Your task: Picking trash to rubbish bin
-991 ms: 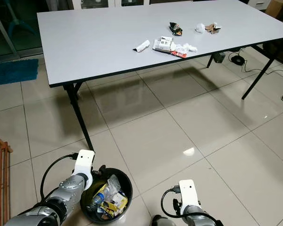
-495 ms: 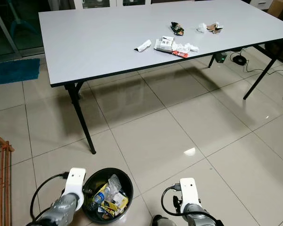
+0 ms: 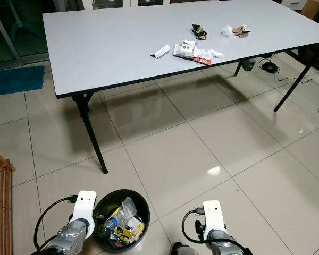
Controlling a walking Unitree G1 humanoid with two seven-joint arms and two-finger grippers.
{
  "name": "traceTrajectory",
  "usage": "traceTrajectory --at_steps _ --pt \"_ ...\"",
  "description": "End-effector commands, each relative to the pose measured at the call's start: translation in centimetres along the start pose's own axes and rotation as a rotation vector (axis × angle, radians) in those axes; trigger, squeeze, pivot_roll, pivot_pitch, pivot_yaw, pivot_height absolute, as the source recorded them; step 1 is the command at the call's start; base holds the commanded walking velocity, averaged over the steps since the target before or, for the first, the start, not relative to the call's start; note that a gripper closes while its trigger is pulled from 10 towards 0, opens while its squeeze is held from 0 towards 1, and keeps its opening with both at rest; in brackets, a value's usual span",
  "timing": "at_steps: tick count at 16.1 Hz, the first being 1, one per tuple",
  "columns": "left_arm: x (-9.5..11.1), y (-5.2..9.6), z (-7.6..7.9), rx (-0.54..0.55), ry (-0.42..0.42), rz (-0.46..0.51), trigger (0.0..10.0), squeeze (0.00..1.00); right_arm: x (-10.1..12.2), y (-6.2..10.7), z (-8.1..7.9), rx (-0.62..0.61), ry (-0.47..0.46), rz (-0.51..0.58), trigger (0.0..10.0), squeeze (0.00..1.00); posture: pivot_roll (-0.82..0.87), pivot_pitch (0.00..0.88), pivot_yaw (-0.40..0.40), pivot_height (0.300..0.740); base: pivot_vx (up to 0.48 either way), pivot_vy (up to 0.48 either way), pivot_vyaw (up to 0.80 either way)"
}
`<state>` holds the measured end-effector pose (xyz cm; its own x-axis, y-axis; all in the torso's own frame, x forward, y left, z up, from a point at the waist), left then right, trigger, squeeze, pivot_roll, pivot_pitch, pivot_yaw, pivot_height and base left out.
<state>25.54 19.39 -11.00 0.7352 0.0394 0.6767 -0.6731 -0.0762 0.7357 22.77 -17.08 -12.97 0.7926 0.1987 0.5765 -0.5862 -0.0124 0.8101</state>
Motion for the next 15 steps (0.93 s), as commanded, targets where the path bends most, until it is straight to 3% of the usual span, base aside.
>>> traceTrajectory --at_steps 1,10,15 --pt "-0.13 0.01 0.19 0.005 -0.007 -0.004 10.0 0.00 -0.14 0.05 0.43 -0.007 -0.013 0.000 10.0 0.00 0.02 0.074 -0.047 0.740 0.000 0.000 0.00" --pt "0.14 -0.09 -0.02 -0.014 -0.068 -0.016 10.0 0.00 0.15 -0.04 0.07 -0.025 -0.066 0.003 10.0 0.00 -0.02 0.009 0.032 0.740 0.000 0.000 0.00" --pt "0.27 -0.15 0.49 -0.013 -0.077 -0.014 10.0 0.00 -0.33 0.03 0.37 -0.026 -0.052 -0.012 10.0 0.00 -0.01 0.000 0.001 0.740 0.000 0.000 0.00"
Point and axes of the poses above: a point about 5 cm out from each wrist's last joint towards the gripper, its own y axis pointing back from the gripper into the wrist, its own x axis along the axis of the wrist's last joint, z = x × y, the point moved 6 cm from there along -y, pointing out of the wrist towards the gripper, and after that the axes turned 8 degrees about y, right-handed, at the moved point
